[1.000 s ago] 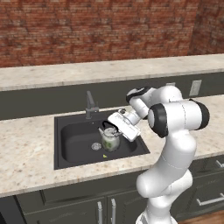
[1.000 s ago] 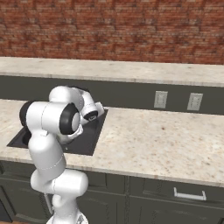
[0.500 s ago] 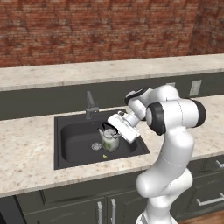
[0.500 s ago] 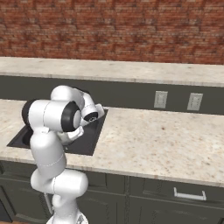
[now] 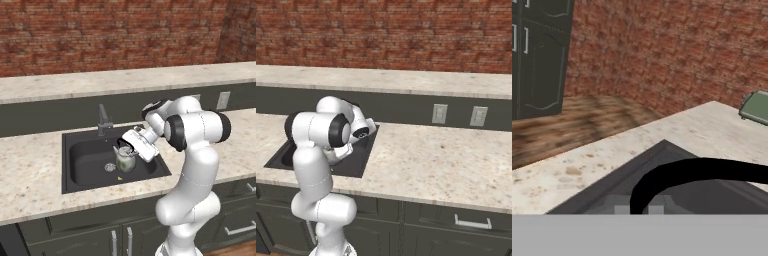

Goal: Open the cabinet, pick the kettle from the cabinet, and place it in the sink.

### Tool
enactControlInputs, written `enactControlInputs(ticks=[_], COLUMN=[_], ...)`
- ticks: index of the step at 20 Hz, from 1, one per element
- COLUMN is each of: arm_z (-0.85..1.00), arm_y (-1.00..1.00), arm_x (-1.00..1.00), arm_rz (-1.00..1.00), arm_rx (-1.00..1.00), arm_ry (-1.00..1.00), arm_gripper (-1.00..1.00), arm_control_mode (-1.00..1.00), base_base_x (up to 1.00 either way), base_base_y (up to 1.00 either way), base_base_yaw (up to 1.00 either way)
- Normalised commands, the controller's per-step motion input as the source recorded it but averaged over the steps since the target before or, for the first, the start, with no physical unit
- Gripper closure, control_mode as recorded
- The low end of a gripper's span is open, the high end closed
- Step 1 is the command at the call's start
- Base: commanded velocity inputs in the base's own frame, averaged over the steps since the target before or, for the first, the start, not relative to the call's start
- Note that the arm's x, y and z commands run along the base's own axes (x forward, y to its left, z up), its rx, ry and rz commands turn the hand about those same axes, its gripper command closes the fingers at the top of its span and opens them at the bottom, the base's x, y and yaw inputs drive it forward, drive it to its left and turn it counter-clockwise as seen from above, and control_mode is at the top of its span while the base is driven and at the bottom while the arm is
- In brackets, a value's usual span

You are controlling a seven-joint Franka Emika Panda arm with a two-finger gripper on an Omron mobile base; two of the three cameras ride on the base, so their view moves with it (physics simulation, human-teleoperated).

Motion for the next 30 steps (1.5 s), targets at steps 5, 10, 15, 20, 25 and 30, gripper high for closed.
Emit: enactControlInputs(ticks=[5,10,15,20,25,30], arm_z=[-0.13,-0.15,-0.09,-0.08,-0.14,-0.12], arm_y=[0.01,0.02,0.00,0.01,0.03,0.02], arm_x=[0.06,0.05,0.09,0.07,0.09,0.11], arm_rz=[0.00,0.00,0.00,0.00,0.00,0.00], arm_rx=[0.00,0.00,0.00,0.00,0.00,0.00], arm_ry=[-0.02,-0.03,-0.02,0.00,0.00,0.00], arm_gripper=[1.00,1.00,1.00,1.00,1.00,1.00], arm_control_mode=[-1.00,-1.00,-1.00,-1.00,-1.00,-1.00], base_base_x=[0.00,0.00,0.00,0.00,0.00,0.00], base_base_y=[0.00,0.00,0.00,0.00,0.00,0.00], base_base_yaw=[0.00,0.00,0.00,0.00,0.00,0.00])
